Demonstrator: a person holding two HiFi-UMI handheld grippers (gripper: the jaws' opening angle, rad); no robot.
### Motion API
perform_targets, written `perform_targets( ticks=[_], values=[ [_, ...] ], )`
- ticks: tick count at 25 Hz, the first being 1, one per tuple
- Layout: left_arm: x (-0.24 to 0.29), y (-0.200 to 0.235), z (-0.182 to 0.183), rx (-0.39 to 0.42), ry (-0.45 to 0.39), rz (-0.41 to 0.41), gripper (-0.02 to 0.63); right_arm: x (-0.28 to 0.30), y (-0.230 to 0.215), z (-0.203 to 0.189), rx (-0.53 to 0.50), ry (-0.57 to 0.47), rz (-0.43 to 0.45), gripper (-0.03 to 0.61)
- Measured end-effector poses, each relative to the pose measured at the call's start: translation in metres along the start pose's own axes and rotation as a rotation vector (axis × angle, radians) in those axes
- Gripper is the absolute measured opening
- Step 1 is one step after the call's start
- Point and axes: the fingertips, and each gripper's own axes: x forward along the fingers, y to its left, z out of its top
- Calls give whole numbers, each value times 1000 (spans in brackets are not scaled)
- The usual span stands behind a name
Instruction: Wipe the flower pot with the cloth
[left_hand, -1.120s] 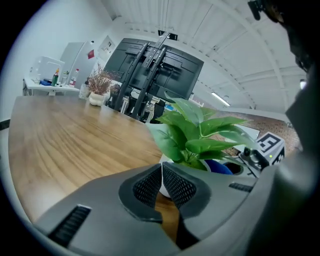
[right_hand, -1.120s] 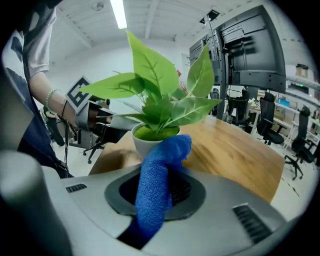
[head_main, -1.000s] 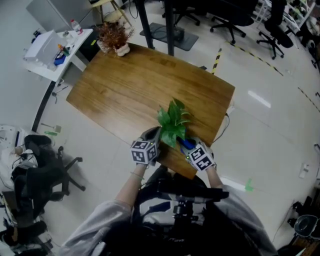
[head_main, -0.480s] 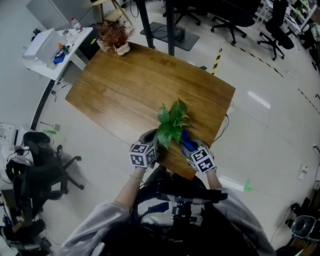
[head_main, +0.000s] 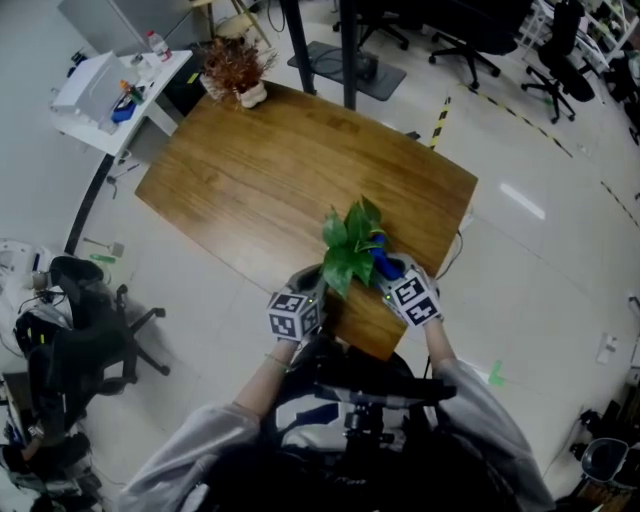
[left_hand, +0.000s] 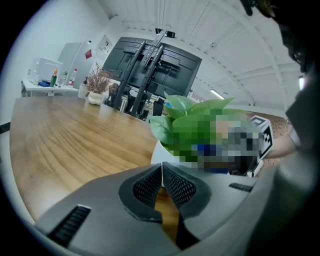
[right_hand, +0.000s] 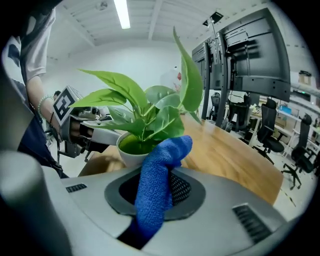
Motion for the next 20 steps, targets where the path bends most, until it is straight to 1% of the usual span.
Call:
perform_targets(
  ticks=[4, 8, 12, 14, 17, 20],
  values=[
    [5, 15, 8, 6, -16, 15, 14, 7, 13, -7, -6, 27, 23, 74],
    [13, 37, 13, 30, 5, 39, 14, 21, 37, -23, -2, 72, 64, 74],
    [20, 46, 17, 39, 7, 49, 14, 33, 55, -33, 8, 111, 93, 74],
    [20, 47, 18, 24, 4, 52, 14, 37, 59, -33, 25, 114, 98, 74],
    [15, 48, 14, -20, -2, 60, 14, 37, 58, -33, 58, 110, 95, 74],
    [5, 42, 7, -73, -15, 62, 14, 27, 52, -32, 87, 97, 68, 74]
  ],
)
